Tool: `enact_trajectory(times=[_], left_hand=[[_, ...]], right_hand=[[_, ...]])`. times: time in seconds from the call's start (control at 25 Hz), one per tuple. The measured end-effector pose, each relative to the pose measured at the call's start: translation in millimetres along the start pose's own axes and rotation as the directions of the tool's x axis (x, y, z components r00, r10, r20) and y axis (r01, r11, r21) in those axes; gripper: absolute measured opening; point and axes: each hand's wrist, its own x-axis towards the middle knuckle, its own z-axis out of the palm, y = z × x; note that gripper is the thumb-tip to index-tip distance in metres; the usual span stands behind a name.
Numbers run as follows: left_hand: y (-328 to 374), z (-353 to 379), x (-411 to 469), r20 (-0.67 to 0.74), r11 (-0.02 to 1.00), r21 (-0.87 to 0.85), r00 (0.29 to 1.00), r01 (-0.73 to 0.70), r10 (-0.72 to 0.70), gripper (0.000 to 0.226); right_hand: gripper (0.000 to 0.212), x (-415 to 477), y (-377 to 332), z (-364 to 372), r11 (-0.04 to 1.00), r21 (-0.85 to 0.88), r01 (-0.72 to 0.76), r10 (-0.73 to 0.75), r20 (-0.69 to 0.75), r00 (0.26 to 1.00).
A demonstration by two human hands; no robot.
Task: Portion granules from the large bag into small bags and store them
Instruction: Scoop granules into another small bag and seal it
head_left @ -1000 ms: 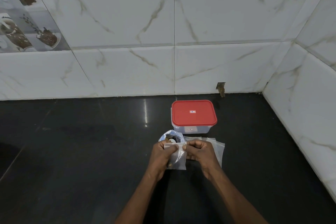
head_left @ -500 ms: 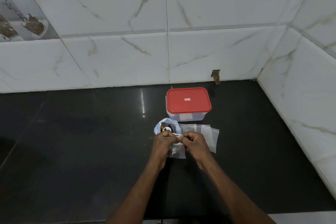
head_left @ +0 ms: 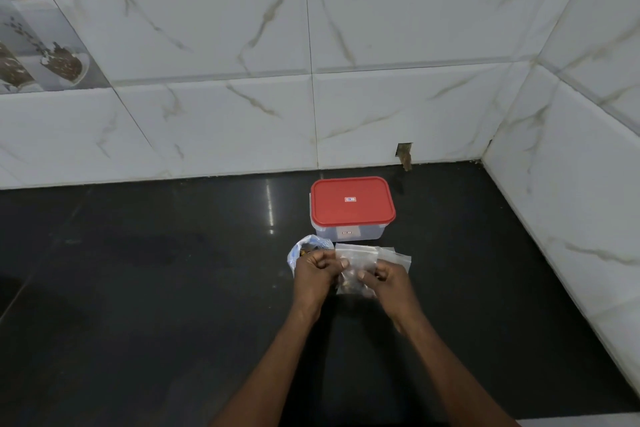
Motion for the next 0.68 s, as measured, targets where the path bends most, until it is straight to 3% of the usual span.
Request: enact_trajectory(times=[0.12,0.2,0.32,0.44,0.56,0.68], left_hand=[[-4,1,6,-0.167,0.996,0.082,0.985,-0.023,0.036,0.013],[-11,-8,4,-0.308,0.992,0.129,0.95,-0.002,0.042,0.009],[-37,-21,-6,-0.323,0.97,0.199,0.944,0.143,-0.073,0.014],[-65,-21,-10,-0.227,0.96,0.181,0.959,0.213,-0.17,0.014],[-71,-9,-8,-0.132,0.974,0.032,0.966,0.226,-0.22,0.028],[-74,1,-4,-0.149,0.975,0.038,0.966,0.22,-0.212,0.042]], right_hand=[[0.012,8,15,-11,0.988,-0.145,-0.052,0.01,-0.278,0.96],[0.011,17,16,-21,0.987,-0.136,-0.088,0.039,-0.331,0.943],[0.011,26,16,-20,0.982,-0.138,-0.132,0.095,-0.247,0.964],[0.02,25,23,0,0.939,-0.305,-0.161,0.1,-0.206,0.973],[0.042,14,24,17,0.857,-0.515,-0.012,-0.101,-0.192,0.976],[0.064,-3,31,24,0.795,-0.59,0.143,-0.253,-0.108,0.961]])
